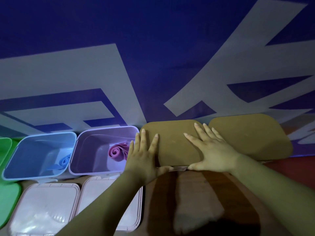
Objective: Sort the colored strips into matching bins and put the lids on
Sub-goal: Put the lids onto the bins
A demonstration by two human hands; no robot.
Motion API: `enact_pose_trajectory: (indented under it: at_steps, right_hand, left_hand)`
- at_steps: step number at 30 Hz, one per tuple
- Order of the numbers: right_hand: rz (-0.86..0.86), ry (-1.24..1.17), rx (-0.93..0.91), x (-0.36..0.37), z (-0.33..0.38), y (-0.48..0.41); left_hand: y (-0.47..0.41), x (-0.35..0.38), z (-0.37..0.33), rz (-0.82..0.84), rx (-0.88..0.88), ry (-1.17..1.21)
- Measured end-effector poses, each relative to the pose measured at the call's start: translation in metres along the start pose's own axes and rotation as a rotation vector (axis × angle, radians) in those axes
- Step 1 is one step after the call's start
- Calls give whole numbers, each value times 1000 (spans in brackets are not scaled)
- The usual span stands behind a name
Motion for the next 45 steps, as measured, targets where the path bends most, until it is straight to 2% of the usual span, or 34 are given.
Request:
enact_pose_trajectory:
  at_steps: [8, 24, 35, 41, 43, 45]
  right_hand:
    - [-15, 17, -11, 2, 0, 0]
    - [3, 97, 19, 5, -5, 0]
    - [-50, 79, 41, 9, -7, 0]
    - [13, 63, 78, 1, -1, 8]
    - [-36, 38, 110, -9, 13, 18]
    - [-145, -1, 102, -14, 40, 33]
  left_hand:
    - [2, -2, 15, 21, 120, -22]
    - [-1, 5, 11, 42, 132, -129]
    - [-5, 5, 3, 47, 118, -67]
    - [-4, 4, 8, 74, 117, -49]
    - [5, -4, 13, 73, 114, -2]
    - [28, -13, 21, 3, 120, 67]
Point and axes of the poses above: each hand's wrist, its own y-axis away from the middle knuckle, its own x-axis out of the palm, z = x × y, the point moved 7 cm from there along -y, towards the middle knuckle, and after that the axes turned 4 degrees about y, right-handed, at the moved point
